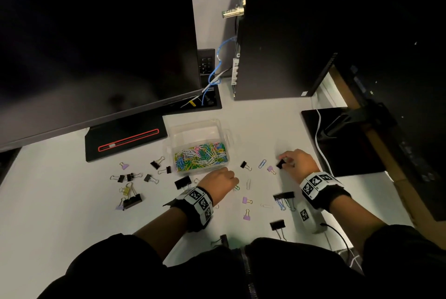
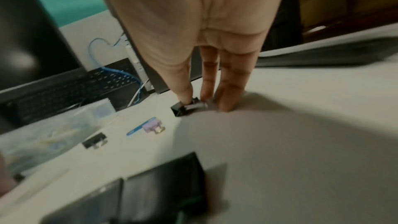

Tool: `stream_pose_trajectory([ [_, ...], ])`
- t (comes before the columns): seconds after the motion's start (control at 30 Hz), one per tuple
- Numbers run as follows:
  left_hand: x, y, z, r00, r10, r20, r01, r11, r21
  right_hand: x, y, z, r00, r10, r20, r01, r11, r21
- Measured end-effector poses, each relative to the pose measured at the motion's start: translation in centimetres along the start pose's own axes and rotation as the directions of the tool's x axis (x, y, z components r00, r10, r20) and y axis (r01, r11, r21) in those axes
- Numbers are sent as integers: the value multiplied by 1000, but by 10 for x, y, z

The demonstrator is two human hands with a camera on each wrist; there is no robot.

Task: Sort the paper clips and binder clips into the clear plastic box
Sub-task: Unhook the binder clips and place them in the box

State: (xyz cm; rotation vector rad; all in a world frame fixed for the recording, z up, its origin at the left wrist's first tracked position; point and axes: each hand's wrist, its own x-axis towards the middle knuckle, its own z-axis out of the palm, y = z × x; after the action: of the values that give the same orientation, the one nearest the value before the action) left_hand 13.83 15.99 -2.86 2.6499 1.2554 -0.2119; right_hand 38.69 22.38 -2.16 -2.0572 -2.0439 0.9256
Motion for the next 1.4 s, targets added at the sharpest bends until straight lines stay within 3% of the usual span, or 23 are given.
stream_pose_trajectory([
  [0.1, 2, 1, 3, 999, -24, -37, 24, 1000, 10, 3, -8, 1, 997, -82, 16, 83, 988, -129],
  [0.27, 6, 2, 0, 993, -117, 15, 117, 983, -144, 6, -30, 6, 967, -219, 130, 237, 961, -144],
  [0.4, 11, 4, -1, 968, -193, 162, 229, 942, -244, 13, -42, 10, 943, -226, 244, 281, 933, -223],
  [0.57, 17, 7, 4, 961, -210, 179, 250, 937, -244, 17, -48, 11, 948, -192, 252, 262, 923, -282],
  [0.73, 21, 9, 4, 973, -168, 156, 201, 952, -230, 12, -45, 12, 936, -181, 302, 277, 909, -311],
  [0.93, 25, 18, -7, 995, -25, 95, 42, 982, -182, -13, -31, 14, 940, -239, 243, 277, 951, -137],
  [1.1, 26, 19, -7, 984, 86, 157, -64, 988, -141, -45, -20, 19, 890, -270, 368, 337, 933, -128],
  [1.27, 25, 23, -8, 981, 102, 168, -91, 993, -74, -60, -15, 26, 892, -235, 386, 329, 923, -199],
  [1.4, 23, 25, -9, 983, 70, 170, -62, 997, -55, -62, -20, 29, 870, -293, 397, 405, 883, -236],
])
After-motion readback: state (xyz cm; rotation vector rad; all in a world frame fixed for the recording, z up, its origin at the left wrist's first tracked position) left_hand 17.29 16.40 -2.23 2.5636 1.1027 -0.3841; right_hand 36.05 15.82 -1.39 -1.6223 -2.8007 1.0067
